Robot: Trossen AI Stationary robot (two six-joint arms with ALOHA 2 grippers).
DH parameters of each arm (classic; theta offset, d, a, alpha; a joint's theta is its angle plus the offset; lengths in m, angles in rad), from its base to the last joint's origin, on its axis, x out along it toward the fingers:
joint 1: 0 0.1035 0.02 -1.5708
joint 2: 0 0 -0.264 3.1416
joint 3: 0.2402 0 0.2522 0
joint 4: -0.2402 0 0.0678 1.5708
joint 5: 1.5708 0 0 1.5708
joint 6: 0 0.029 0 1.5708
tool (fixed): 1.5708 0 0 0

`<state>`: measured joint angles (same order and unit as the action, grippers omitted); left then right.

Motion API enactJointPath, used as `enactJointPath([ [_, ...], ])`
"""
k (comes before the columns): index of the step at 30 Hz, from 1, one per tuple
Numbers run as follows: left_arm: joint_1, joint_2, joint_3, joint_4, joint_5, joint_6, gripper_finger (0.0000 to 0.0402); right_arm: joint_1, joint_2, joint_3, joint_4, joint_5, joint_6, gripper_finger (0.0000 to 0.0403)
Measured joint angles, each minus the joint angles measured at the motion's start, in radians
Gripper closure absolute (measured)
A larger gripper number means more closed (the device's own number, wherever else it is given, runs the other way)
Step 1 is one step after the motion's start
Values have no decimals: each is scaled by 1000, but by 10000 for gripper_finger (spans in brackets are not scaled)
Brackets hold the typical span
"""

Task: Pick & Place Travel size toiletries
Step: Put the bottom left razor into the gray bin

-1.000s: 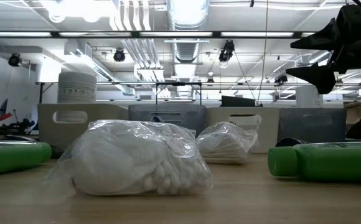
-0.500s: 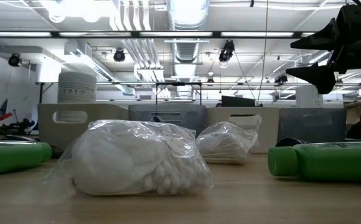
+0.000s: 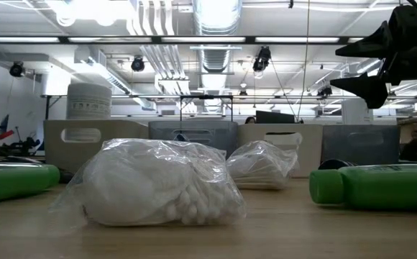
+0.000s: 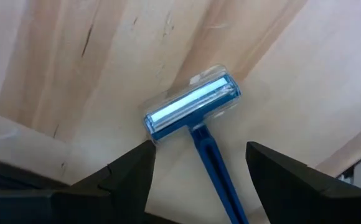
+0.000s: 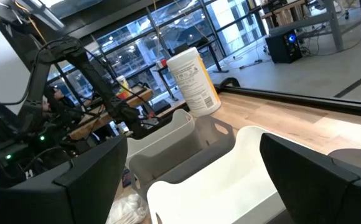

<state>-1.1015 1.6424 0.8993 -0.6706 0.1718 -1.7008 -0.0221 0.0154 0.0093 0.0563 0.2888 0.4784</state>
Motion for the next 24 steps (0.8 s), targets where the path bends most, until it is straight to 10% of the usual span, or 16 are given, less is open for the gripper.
enactJointPath([
  [24,48,140,30,-81,-103,295,375,0,0,0,0,0,0,39],
])
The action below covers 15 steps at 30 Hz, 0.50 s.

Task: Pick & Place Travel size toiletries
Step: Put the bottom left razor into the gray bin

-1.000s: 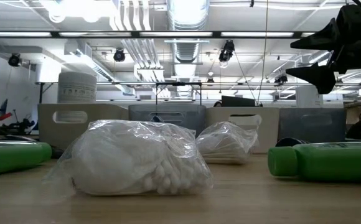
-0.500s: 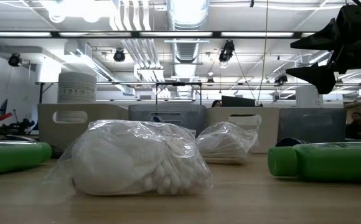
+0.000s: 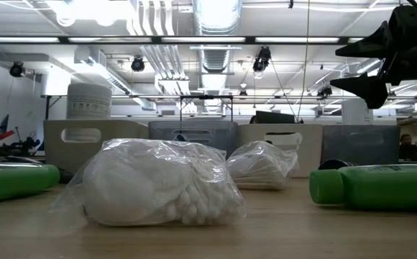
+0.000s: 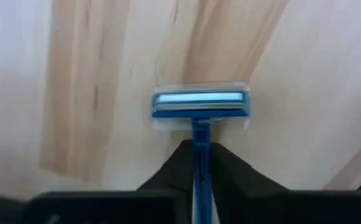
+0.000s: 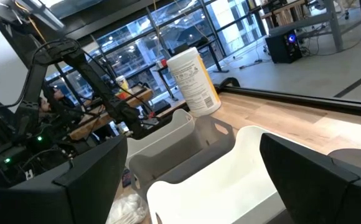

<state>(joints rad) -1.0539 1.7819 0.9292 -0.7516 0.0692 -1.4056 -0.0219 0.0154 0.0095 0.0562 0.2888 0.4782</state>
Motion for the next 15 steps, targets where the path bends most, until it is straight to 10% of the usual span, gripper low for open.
enactJointPath([
  [15,189,-440,-8,-163,-466,26,376,0,1,0,0,0,0,39],
])
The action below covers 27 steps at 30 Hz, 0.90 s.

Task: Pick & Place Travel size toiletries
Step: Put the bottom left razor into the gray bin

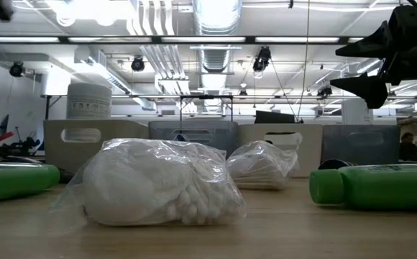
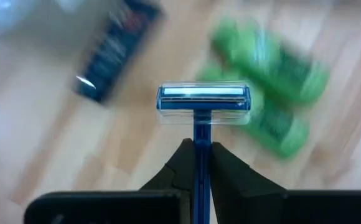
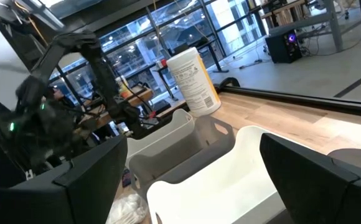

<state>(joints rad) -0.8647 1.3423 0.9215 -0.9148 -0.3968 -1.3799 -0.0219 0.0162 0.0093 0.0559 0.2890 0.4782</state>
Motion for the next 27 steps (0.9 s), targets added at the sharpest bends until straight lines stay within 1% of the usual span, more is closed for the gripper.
enactJointPath([
  [2,34,-99,4,36,-121,-23,376,0,0,0,0,0,0,39],
  [4,71,-188,5,30,-241,-45,376,0,0,0,0,0,0,39],
  [5,96,-224,4,28,-285,-48,375,0,0,0,0,0,0,39],
  [7,168,-286,-3,35,-338,-43,369,0,0,0,0,0,0,39],
  [9,265,-335,-23,34,-350,-39,360,0,0,0,0,0,0,39],
  [11,375,-369,-59,68,-319,-25,356,0,0,0,0,0,0,39],
  [12,434,-380,-84,105,-279,3,356,0,0,0,0,0,0,39],
  [13,498,-386,-112,159,-224,42,356,0,0,0,0,0,0,39],
  [16,681,-384,-208,382,-9,154,360,0,0,0,0,0,0,39],
  [18,781,-367,-266,487,84,183,362,0,0,0,0,0,0,39],
  [21,892,-345,-323,515,131,173,361,0,0,0,0,0,0,39],
  [23,944,-337,-350,518,155,173,360,0,0,0,0,0,0,39],
  [27,976,-328,-383,518,186,146,355,0,-1,0,0,0,0,39],
])
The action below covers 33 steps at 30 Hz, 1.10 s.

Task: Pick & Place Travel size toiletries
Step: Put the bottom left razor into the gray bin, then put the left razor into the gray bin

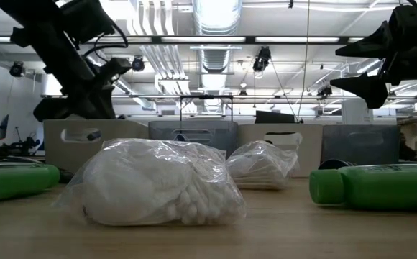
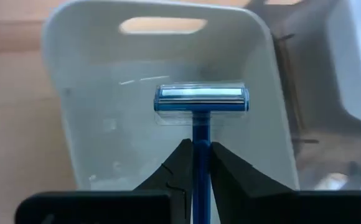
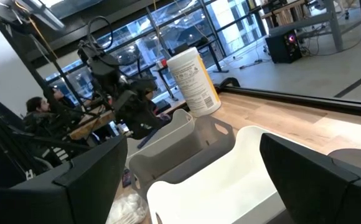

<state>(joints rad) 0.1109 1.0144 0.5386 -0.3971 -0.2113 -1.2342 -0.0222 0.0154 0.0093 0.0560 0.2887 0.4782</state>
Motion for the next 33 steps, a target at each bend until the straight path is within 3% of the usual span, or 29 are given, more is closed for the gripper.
enactJointPath([
  [16,-23,-39,19,-4,22,56,201,0,0,0,0,0,0,39],
  [20,-101,-99,79,53,57,229,194,0,0,0,0,0,0,39],
  [26,-278,-129,169,110,222,695,203,0,0,0,0,0,0,39],
  [29,-381,-109,203,117,269,758,206,0,0,0,0,0,0,39],
  [33,-511,-51,221,162,247,806,206,0,0,0,0,0,0,39],
])
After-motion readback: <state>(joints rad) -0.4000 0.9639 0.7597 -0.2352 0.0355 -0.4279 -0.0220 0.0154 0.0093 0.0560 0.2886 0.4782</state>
